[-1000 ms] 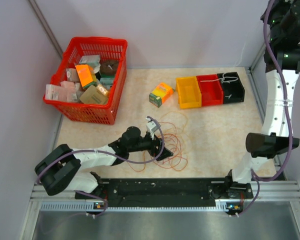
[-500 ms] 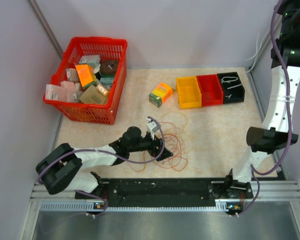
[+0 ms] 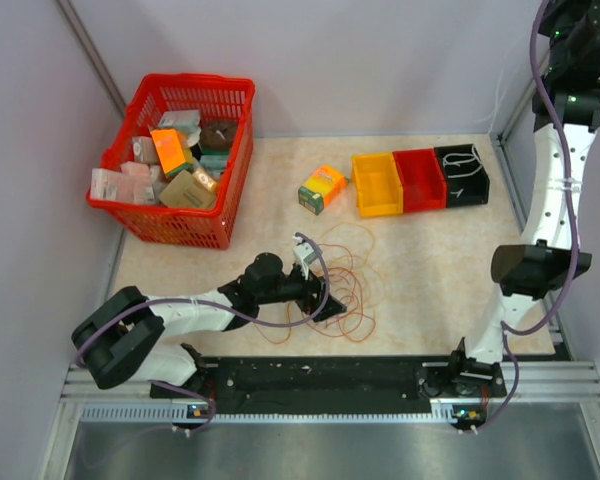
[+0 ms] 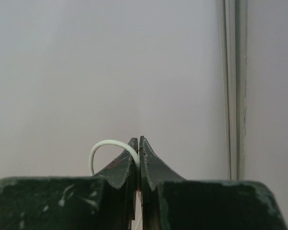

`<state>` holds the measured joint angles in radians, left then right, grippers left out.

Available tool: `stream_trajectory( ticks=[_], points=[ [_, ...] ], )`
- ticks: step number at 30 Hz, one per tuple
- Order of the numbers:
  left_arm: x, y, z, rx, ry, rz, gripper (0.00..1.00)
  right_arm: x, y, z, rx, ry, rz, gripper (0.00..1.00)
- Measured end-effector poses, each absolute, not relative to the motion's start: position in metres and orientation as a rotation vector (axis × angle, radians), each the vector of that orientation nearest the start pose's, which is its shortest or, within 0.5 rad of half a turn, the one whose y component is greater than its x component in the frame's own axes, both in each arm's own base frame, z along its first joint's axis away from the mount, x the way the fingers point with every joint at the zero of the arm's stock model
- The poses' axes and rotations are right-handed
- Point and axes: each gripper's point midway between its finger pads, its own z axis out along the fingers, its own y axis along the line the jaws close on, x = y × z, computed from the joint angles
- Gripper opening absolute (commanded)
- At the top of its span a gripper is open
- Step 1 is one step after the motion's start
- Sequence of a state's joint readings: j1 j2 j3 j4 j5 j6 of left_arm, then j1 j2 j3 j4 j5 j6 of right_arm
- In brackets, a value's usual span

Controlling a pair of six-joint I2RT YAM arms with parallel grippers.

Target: Untangle the cables

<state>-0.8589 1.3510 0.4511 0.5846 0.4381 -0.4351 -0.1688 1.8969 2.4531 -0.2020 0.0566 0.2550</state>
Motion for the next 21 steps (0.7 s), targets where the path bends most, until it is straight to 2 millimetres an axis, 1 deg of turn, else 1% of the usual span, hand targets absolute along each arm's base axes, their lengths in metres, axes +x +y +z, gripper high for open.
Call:
stream_trajectory(
  ticks=[3,6,8,11,12,14,18,21],
  points=[
    [0.170,-0.335,0.111,0.753,1.930,-1.258,0.96,0.535,-0.089,0.574,0.309,1.218,0.045,0.00],
    [0.170,-0.335,0.111,0.753,1.931,-1.258,0.96,0.547,-0.091,0.549,0.321,1.271,0.045,0.00],
    [0.170,-0.335,0.111,0.753,1.931,-1.258,0.96,0.556,-0.093,0.529,0.332,1.308,0.045,0.00],
    [0.169,-0.335,0.111,0.754,1.930,-1.259,0.96,0.569,-0.097,0.485,0.354,1.396,0.040,0.00],
    [0.169,-0.335,0.111,0.755,1.930,-1.260,0.96,0.571,-0.098,0.472,0.363,1.423,0.037,0.00],
    [0.169,-0.335,0.111,0.755,1.929,-1.261,0.96,0.576,-0.101,0.439,0.387,1.489,0.035,0.00],
    [0.169,-0.335,0.111,0.756,1.927,-1.262,0.95,0.575,-0.106,0.382,0.439,1.605,0.038,0.00],
    [0.169,-0.336,0.113,0.758,1.916,-1.267,0.96,0.573,-0.104,0.353,0.475,1.669,0.062,0.00]
  ],
)
